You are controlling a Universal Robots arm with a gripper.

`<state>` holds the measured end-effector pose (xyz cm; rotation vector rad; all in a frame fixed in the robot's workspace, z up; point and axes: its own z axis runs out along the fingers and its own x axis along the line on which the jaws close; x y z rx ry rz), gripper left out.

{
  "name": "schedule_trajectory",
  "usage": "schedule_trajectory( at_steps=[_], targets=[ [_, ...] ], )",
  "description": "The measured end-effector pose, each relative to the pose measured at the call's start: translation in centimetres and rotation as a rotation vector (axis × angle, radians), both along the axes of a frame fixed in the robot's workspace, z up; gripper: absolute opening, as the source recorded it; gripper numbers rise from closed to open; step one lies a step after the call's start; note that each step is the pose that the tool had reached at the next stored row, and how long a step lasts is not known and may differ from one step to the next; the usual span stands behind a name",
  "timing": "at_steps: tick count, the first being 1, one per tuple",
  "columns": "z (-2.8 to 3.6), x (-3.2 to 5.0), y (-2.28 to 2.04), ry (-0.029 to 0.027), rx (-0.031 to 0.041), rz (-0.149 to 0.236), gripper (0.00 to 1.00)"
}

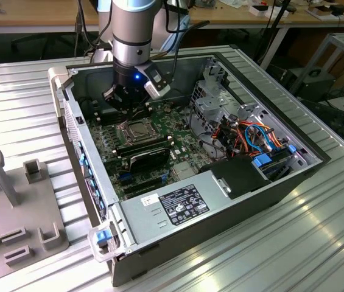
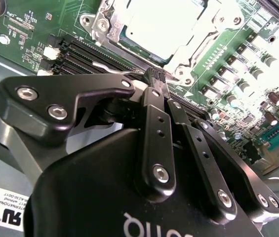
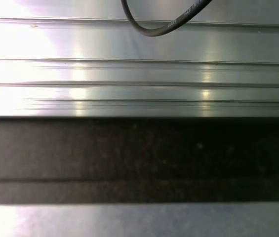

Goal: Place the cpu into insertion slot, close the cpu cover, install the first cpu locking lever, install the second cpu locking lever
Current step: 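Install the first cpu locking lever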

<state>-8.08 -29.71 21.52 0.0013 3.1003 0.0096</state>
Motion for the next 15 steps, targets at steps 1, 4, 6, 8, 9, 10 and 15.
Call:
schedule_trajectory(
  at_steps=[1,4,6,8,9,10,15],
  targets=[
    [-0.01,0.02,0.01,0.0001,0.0000,0.000,0.11],
    [-0.05,0.12,0.01,0.0000,0.0000,0.000,0.11],
    [-0.08,0.21,0.01,0.0000,0.0000,0.000,0.11],
    [-0.11,0.32,0.01,0.0001,-0.0001,0.000,0.11],
    [-0.13,0.39,0.01,0.0001,0.0000,0.000,0.11],
    [-0.16,0.46,0.01,0.0001,0.0000,0.000,0.11],
    [-0.28,0.78,0.04,0.0000,-0.0002,0.000,0.11]
  ],
)
